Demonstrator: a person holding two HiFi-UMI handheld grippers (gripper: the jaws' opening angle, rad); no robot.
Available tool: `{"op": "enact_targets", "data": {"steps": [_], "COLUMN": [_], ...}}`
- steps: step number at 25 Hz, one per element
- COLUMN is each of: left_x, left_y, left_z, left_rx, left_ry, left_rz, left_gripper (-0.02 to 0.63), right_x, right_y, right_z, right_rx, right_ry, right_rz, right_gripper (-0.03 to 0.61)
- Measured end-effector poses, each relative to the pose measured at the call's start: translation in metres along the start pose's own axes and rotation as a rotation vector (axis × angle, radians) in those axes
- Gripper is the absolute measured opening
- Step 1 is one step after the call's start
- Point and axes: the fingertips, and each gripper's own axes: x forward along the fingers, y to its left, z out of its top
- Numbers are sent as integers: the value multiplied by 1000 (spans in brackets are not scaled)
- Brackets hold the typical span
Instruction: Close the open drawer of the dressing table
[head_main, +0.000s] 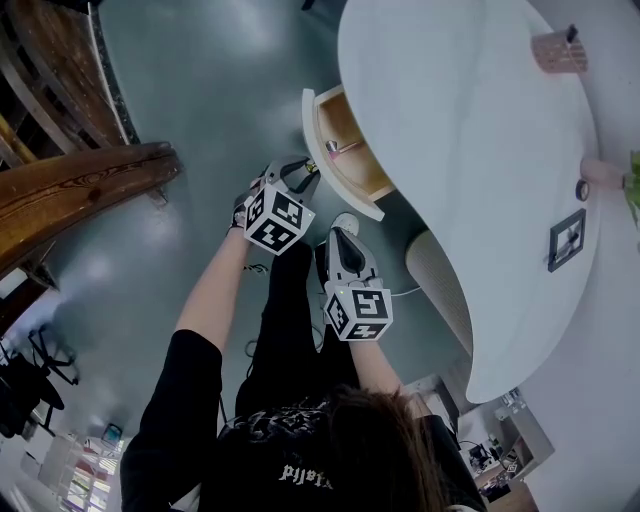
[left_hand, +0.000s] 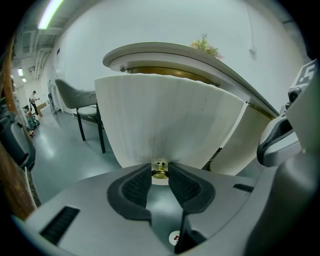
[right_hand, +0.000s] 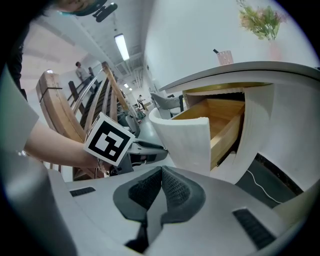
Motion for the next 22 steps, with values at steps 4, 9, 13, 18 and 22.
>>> {"op": "enact_targets", "data": {"steps": [4, 9, 13, 18, 22], "left_x": [3, 8, 9, 11, 13], "left_y": [0, -1, -1, 0, -2], "left_z": [4, 9, 10, 13, 16], "left_rx": [-11, -16, -13, -6, -9], "left_ry": [-12, -22, -22, -18, -14], "left_rz": [3, -3, -6, 1, -11], "left_gripper": [117, 117, 118, 117, 117], "right_x": [0, 2, 3, 6, 4], "right_y": [-3, -7, -12, -11, -11], "right_z": [0, 0, 3, 4, 2], "right_rx": [0, -3, -6, -9, -12], "right_ry": [4, 10, 12, 14, 17], "right_rz": [-1, 5, 4, 13, 18], "right_gripper": [28, 28, 28, 28, 26]}}
